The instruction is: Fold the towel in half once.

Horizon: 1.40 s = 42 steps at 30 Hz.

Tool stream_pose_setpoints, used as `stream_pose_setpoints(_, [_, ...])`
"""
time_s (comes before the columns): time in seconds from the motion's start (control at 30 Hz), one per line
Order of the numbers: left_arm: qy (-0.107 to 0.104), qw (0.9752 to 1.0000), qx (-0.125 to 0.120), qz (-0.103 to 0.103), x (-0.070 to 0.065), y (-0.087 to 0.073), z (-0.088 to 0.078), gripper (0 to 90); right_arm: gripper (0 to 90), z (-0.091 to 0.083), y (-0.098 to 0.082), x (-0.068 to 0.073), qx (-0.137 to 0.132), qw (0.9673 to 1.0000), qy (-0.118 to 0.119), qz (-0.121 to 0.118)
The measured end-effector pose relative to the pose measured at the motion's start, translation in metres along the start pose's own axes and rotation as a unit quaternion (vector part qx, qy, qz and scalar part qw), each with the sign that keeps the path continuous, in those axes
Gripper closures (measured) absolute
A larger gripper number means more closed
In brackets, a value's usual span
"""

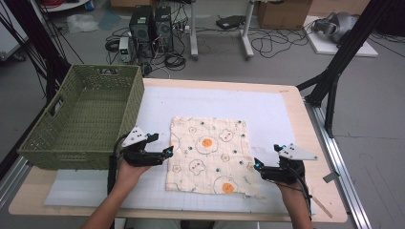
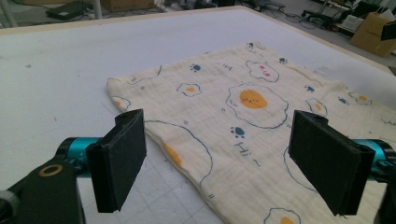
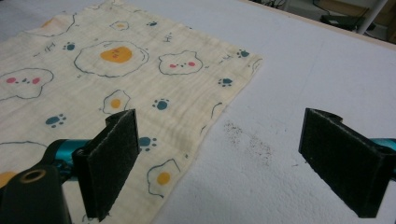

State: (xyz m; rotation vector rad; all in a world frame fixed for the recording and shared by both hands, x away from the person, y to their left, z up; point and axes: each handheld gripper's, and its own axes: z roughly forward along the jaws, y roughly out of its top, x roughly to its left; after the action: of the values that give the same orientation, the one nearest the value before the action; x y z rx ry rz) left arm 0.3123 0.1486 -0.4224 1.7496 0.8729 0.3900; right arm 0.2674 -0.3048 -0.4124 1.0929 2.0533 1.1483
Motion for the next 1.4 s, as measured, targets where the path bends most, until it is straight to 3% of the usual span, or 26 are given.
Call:
stream_pose_setpoints(0.37, [0.002,0.9999,0.006,-0.015,-0.001,-0.002,0.002,19.6,11.7,0.002,-0.002,0.0,0.005,1.0,0.005,0.002])
stream_pose_setpoints(0.6, [0.023,0.9995,0.01,-0.018,0.005,0.0,0.01,21.4,11.7,0.004,-0.004,-0.004,0.004,0.9999,0.012,0.007])
stream_pose_setpoints(0.83, [0.045,0.9984,0.018,-0.029,0.016,0.005,0.027,27.9,11.7,0.007,-0.003,-0.004,0.003,0.9998,0.017,0.004])
stream_pose_setpoints(1.13, [0.067,0.9962,0.032,-0.044,0.033,0.026,0.057,33.8,11.7,0.006,-0.002,-0.004,0.002,0.9998,0.019,0.007])
stream_pose_setpoints(1.37, [0.055,0.9962,0.054,-0.041,0.039,0.04,0.076,31.1,11.7,0.006,-0.003,-0.005,0.0,0.9998,0.019,0.008])
stream_pose_setpoints(1.4, [0.057,0.9964,0.048,-0.041,0.04,0.04,0.078,30.5,11.7,0.006,-0.003,-0.006,-0.001,0.9998,0.019,0.008])
